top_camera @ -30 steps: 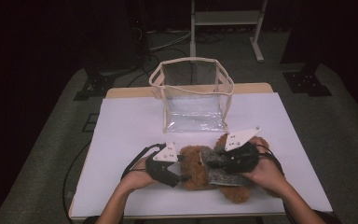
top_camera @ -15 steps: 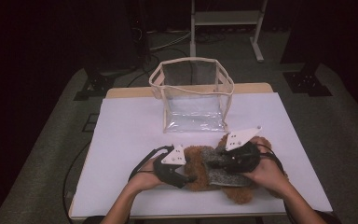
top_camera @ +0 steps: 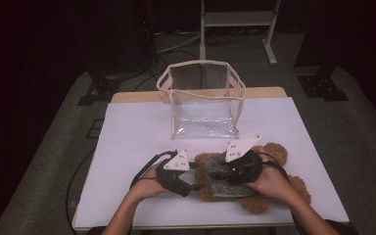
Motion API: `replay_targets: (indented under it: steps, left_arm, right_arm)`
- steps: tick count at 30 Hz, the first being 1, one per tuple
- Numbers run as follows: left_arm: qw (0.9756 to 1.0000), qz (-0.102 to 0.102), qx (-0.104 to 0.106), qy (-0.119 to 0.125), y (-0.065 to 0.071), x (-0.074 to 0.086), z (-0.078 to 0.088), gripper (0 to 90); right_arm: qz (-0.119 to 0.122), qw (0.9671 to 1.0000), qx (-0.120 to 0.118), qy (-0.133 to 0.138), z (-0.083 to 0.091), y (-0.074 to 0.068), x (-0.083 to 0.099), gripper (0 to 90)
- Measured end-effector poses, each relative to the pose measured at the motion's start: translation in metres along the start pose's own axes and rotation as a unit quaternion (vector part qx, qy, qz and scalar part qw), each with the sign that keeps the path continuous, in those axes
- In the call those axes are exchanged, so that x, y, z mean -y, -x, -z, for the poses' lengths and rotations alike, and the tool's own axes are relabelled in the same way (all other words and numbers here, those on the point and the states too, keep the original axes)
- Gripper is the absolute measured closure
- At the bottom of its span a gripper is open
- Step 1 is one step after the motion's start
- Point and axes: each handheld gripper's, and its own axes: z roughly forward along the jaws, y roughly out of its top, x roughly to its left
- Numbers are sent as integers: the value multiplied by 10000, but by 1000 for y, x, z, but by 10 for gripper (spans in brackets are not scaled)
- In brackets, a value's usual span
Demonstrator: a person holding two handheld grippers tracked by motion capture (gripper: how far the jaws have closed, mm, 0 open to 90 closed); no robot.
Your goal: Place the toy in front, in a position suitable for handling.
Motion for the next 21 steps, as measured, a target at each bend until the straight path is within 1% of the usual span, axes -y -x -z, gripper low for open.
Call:
replay_targets:
  steps: [1, 5, 9, 10, 12, 14, 15, 17, 18, 19, 21]
  left_arm:
    - [10000, 4, -72, 1, -2, 1, 5, 299]
    - [9996, 106, -230, 91, -7, 4, 22, 287]
    - [9993, 104, -331, 115, -12, 6, 35, 276]
    - [9992, 147, -360, 118, -13, 7, 39, 273]
    - [9989, 165, -421, 145, -15, 8, 44, 269]
    - [9985, 198, -475, 159, -16, 10, 48, 265]
    - [9984, 199, -495, 170, -17, 10, 50, 261]
    - [9983, 229, -508, 169, -17, 12, 52, 261]
    - [9983, 222, -509, 153, -18, 12, 52, 257]
    - [9984, 225, -508, 135, -18, 12, 52, 253]
    - [9985, 217, -497, 102, -18, 13, 51, 249]
  right_arm:
    - [25, 10000, -5, -8, 0, 0, 0, 709]
    - [63, 9999, -43, -96, -7, -3, -4, 709]
    - [147, 9996, -151, -187, -19, -6, -8, 709]
    - [151, 9995, -170, -217, -23, -7, -9, 709]
    - [193, 9992, -218, -275, -29, -9, -11, 709]
    - [249, 9987, -278, -336, -36, -12, -13, 709]
    - [335, 9983, -278, -398, -41, -13, -15, 709]
    - [414, 9976, -282, -480, -45, -16, -17, 709]
    - [479, 9971, -265, -537, -45, -17, -18, 708]
    - [489, 9970, -254, -547, -44, -17, -18, 708]
    - [508, 9971, -205, -527, -37, -17, -19, 708]
